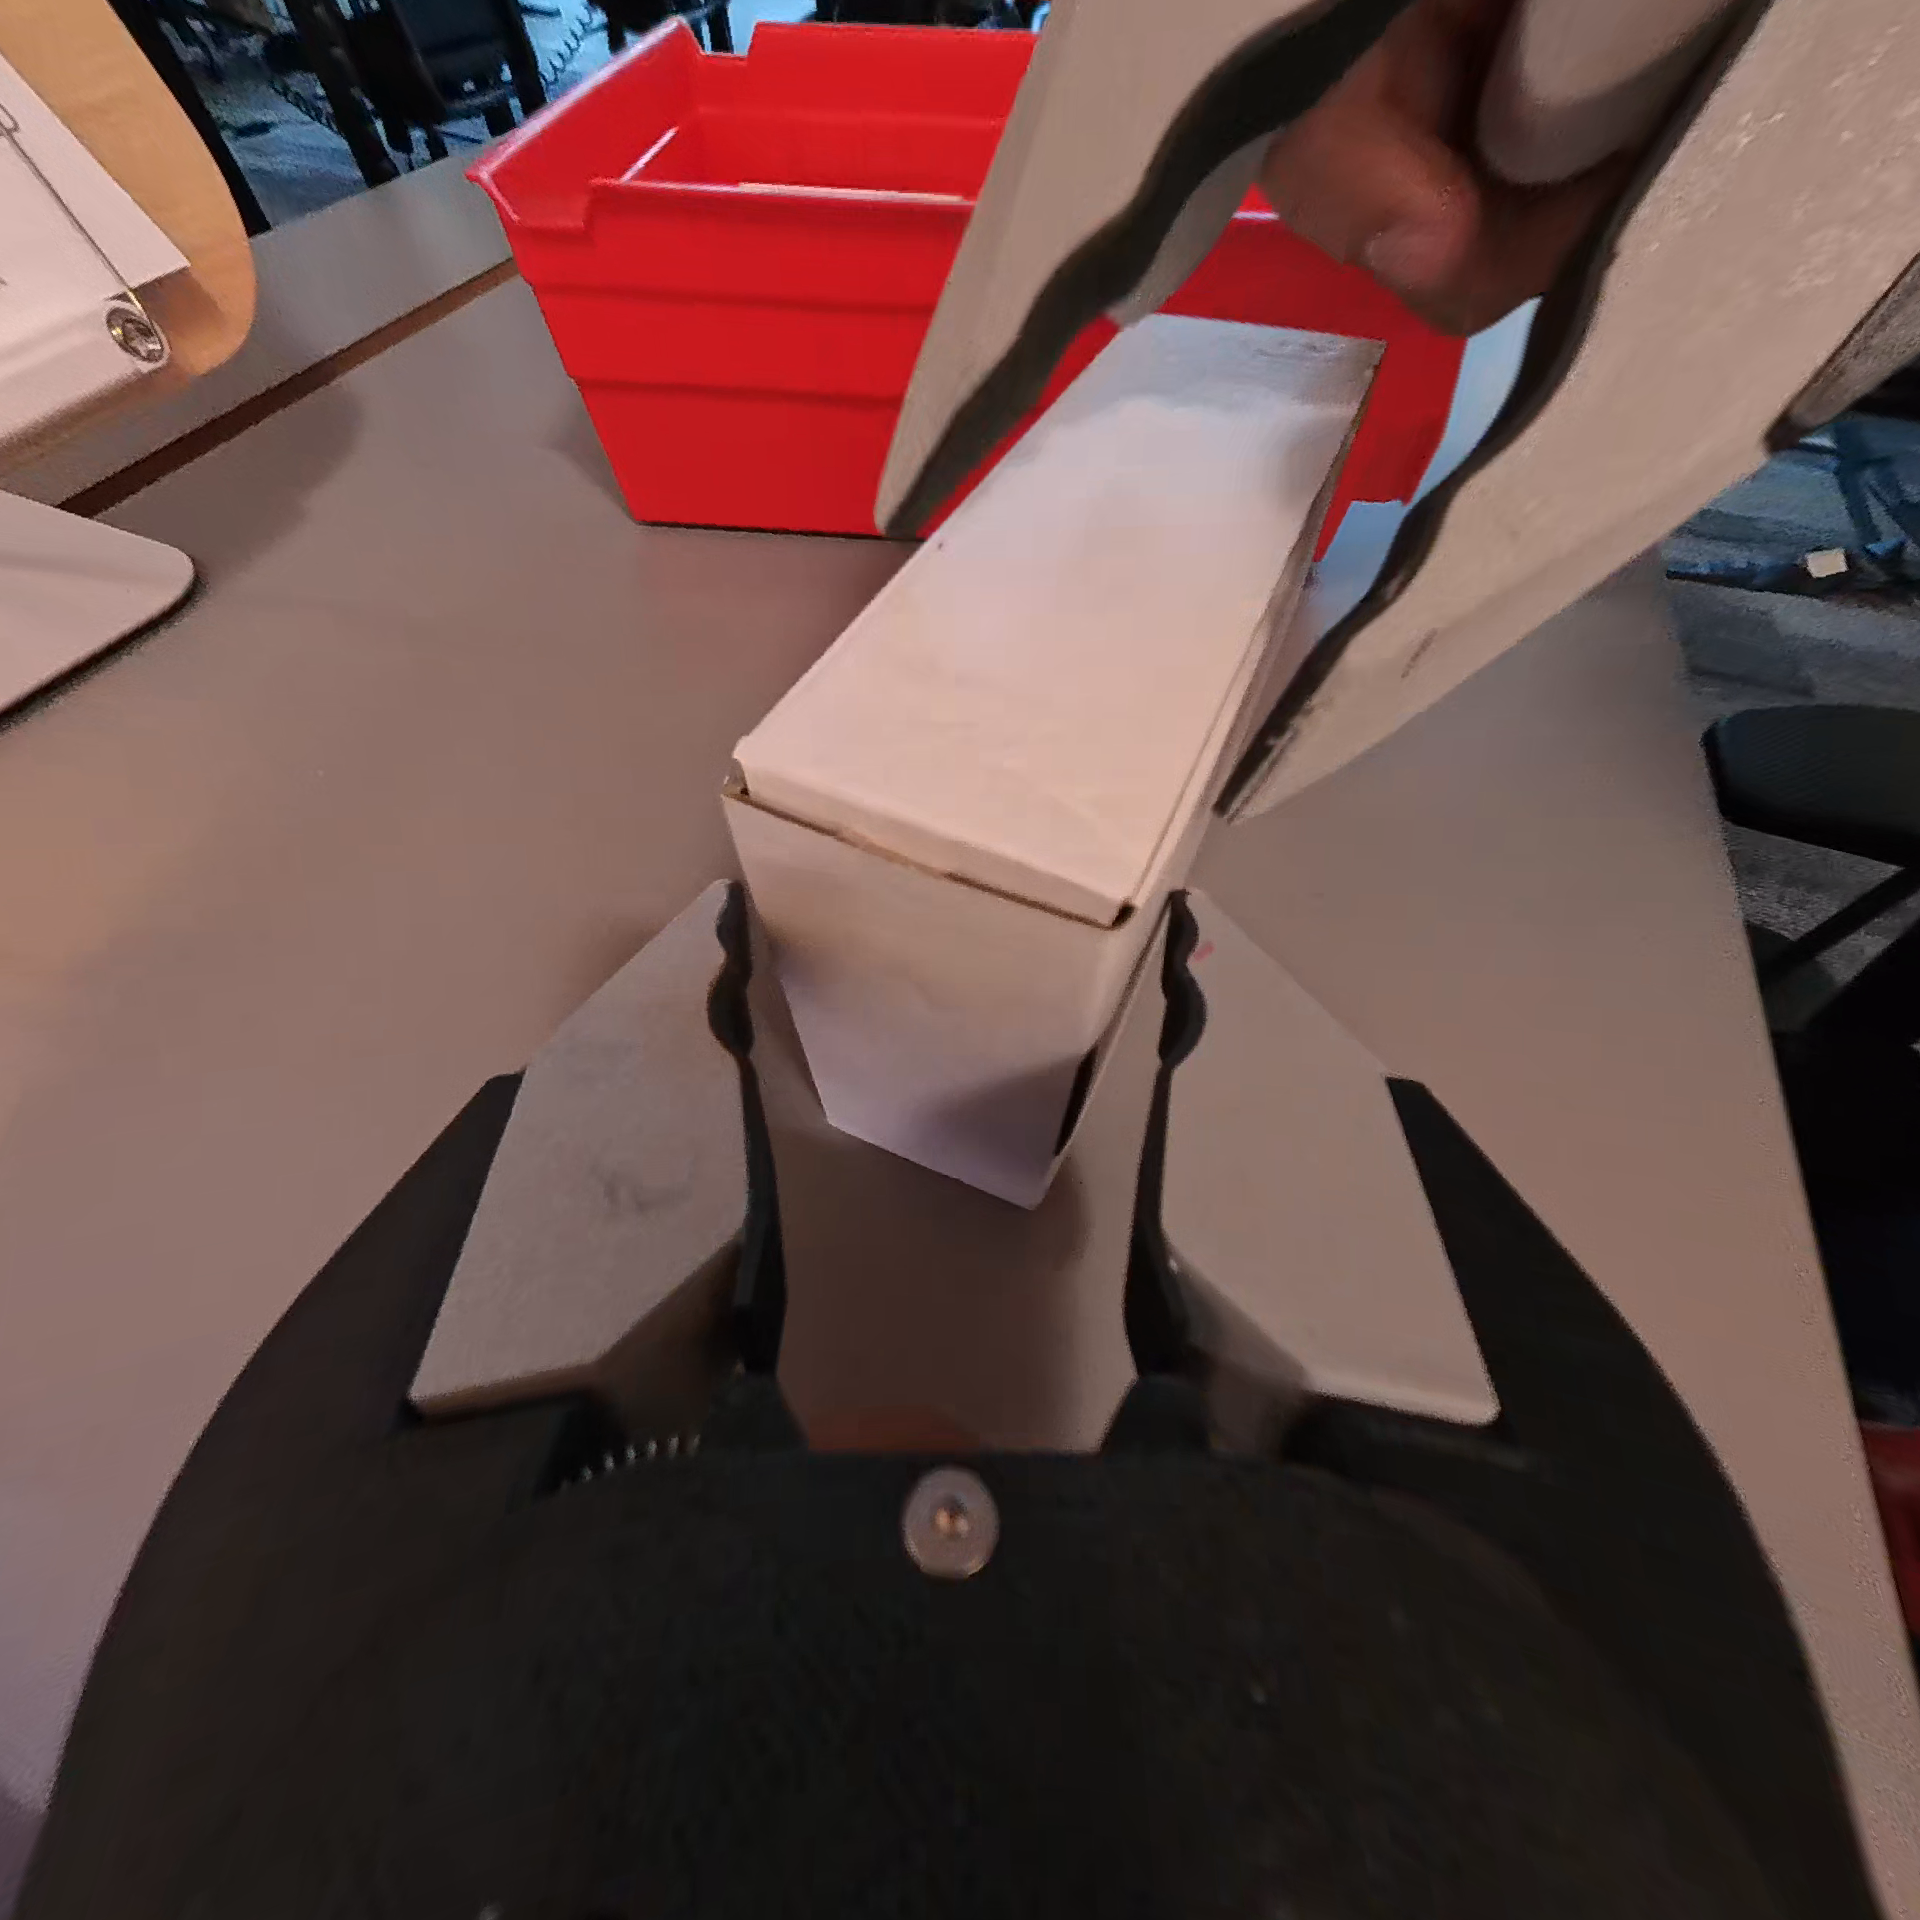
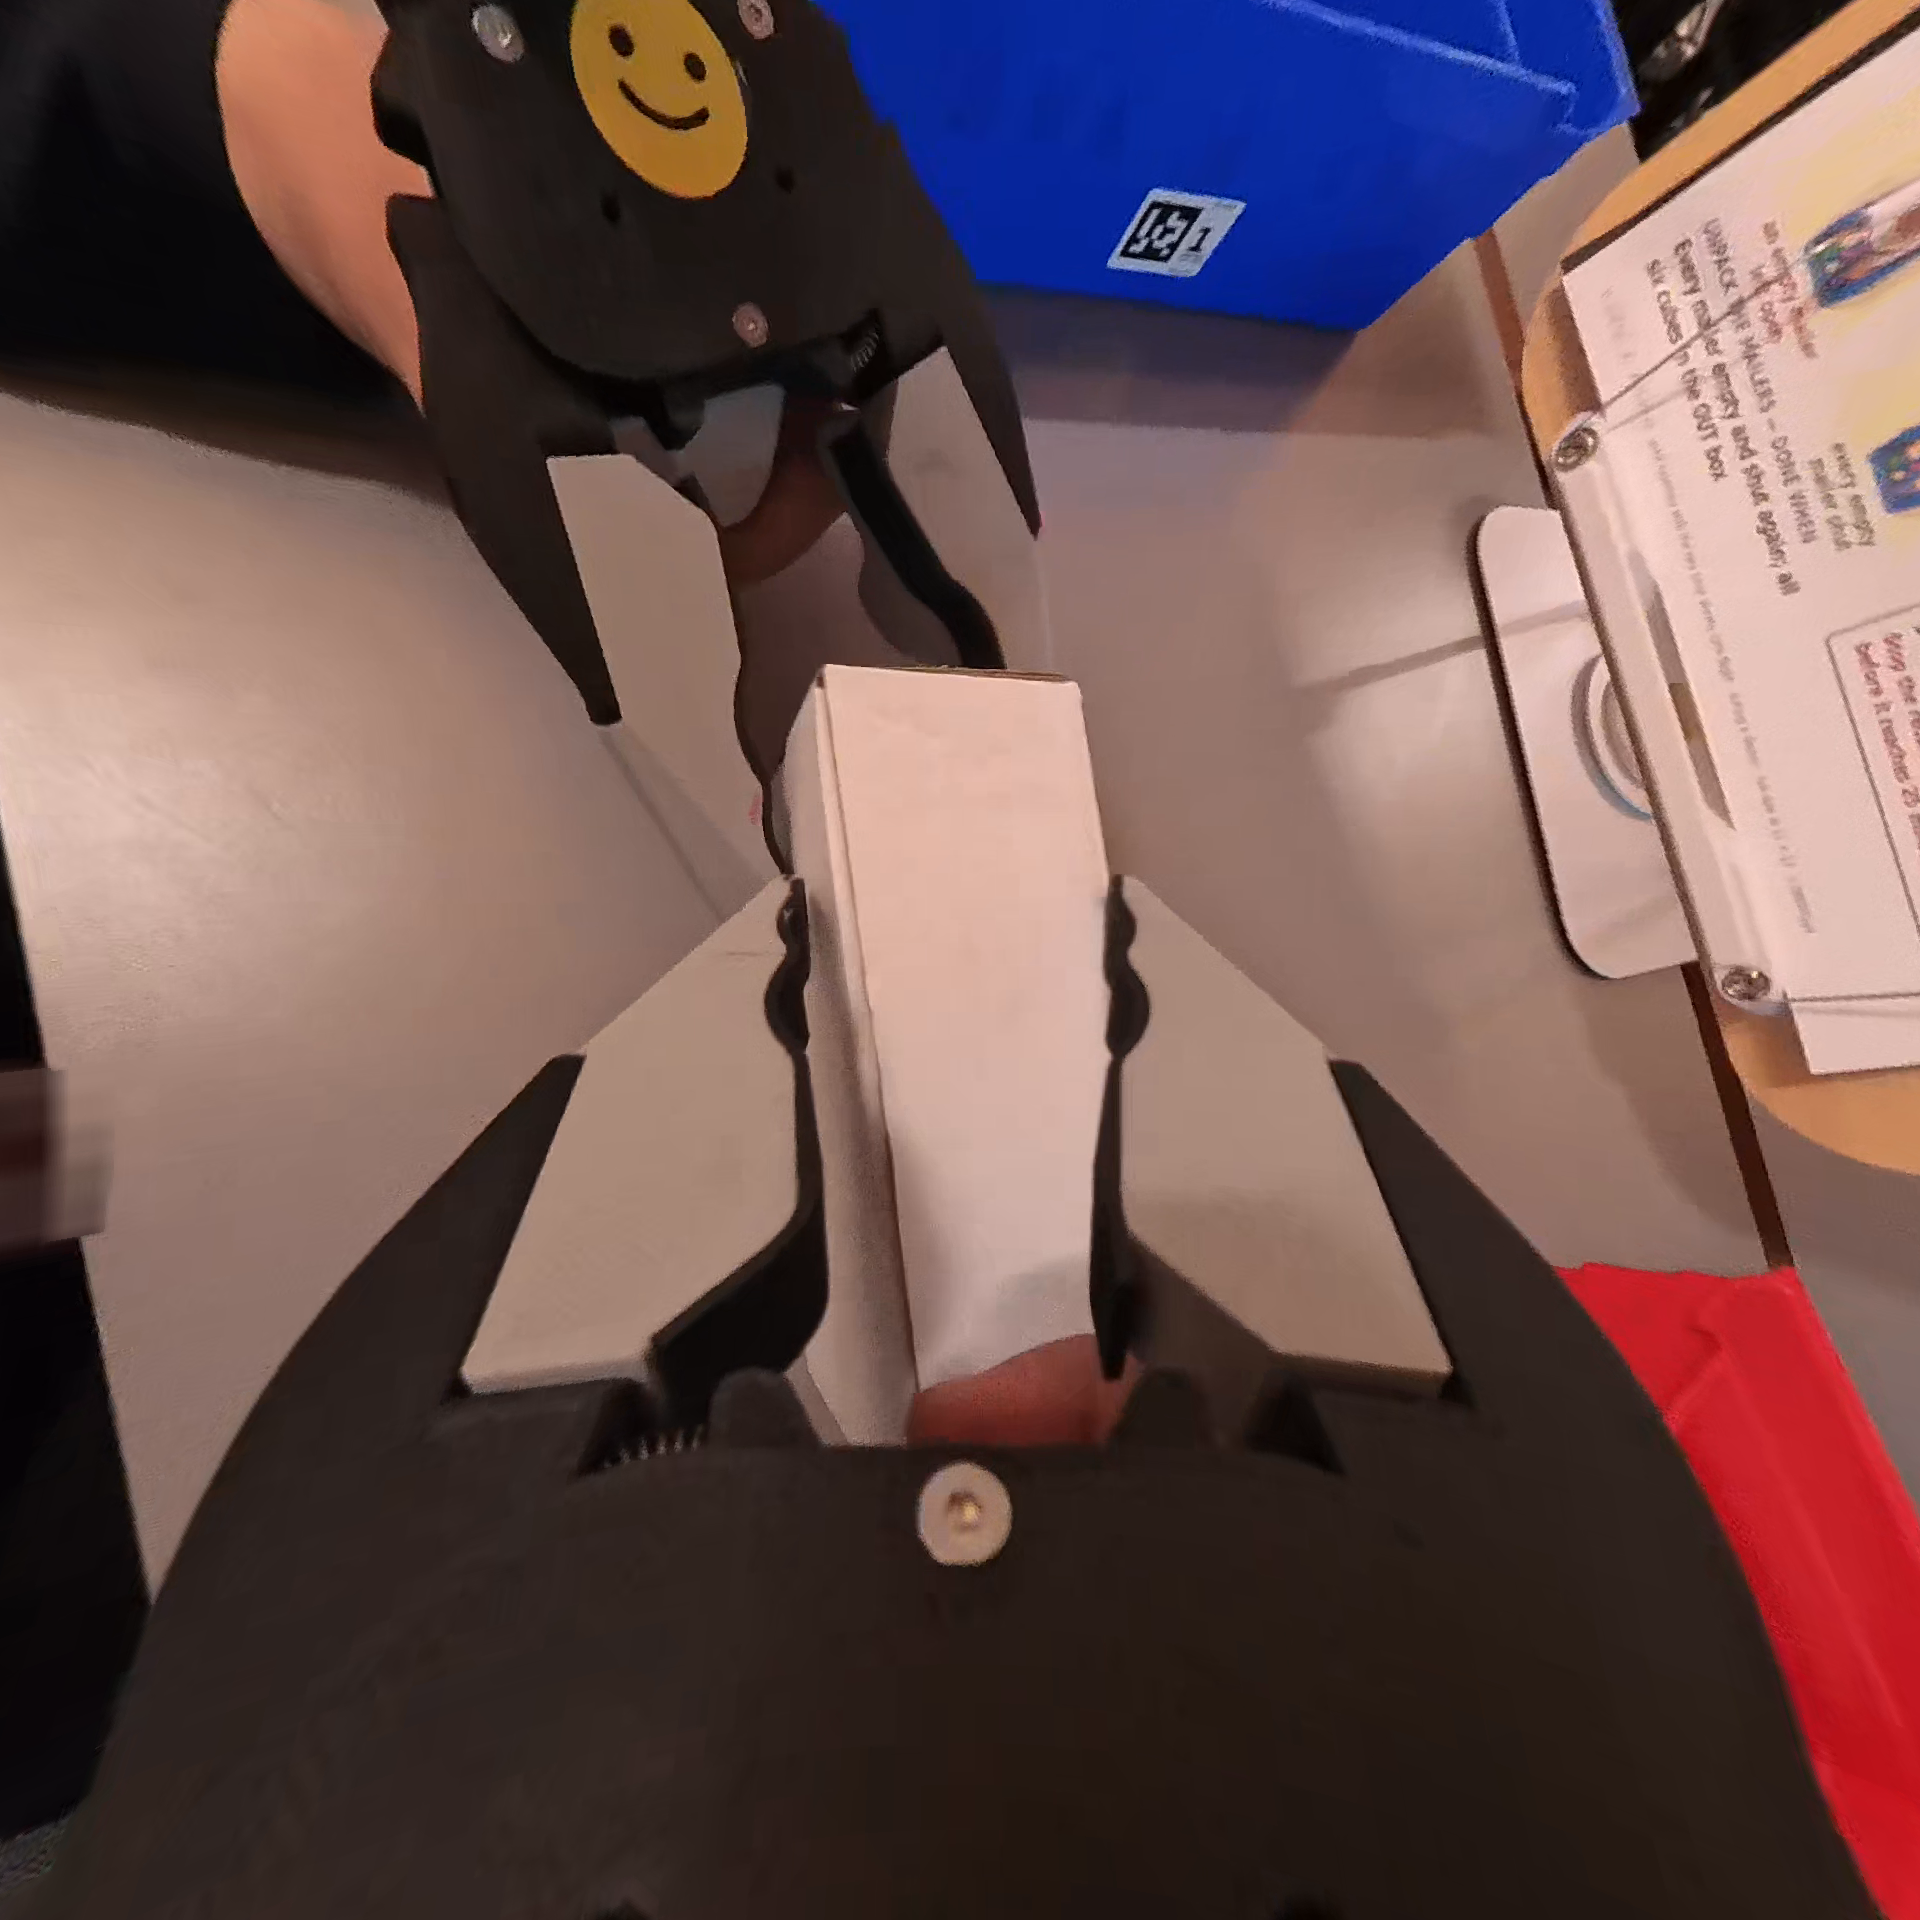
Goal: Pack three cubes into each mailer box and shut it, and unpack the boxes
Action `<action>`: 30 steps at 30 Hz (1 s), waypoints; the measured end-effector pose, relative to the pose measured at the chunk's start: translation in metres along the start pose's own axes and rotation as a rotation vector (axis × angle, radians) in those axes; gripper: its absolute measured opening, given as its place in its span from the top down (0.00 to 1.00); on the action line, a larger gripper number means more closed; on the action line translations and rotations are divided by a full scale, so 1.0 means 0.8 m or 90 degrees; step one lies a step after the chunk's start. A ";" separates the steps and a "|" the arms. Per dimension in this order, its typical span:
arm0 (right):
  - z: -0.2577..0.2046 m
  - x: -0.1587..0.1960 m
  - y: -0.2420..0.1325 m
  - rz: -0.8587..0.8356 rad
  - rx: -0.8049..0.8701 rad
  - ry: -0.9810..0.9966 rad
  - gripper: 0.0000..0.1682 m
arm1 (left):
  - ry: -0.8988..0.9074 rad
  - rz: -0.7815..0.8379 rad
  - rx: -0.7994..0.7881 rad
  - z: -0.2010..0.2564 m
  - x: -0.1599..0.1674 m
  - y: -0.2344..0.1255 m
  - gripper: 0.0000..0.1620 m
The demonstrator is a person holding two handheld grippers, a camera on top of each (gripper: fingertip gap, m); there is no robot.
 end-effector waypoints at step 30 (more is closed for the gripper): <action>0.017 -0.011 0.001 -0.027 -0.221 0.003 0.68 | 0.093 0.022 0.024 0.018 -0.005 0.003 0.59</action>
Point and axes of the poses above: each gripper's, where its closed fingertips meet, y out along the fingers, x out of its underside, z = x × y across the jaws, the point moved 8 cm from there along -y, back along the fingers, and after that the axes turned 9 degrees about x, right-handed, at the moved point
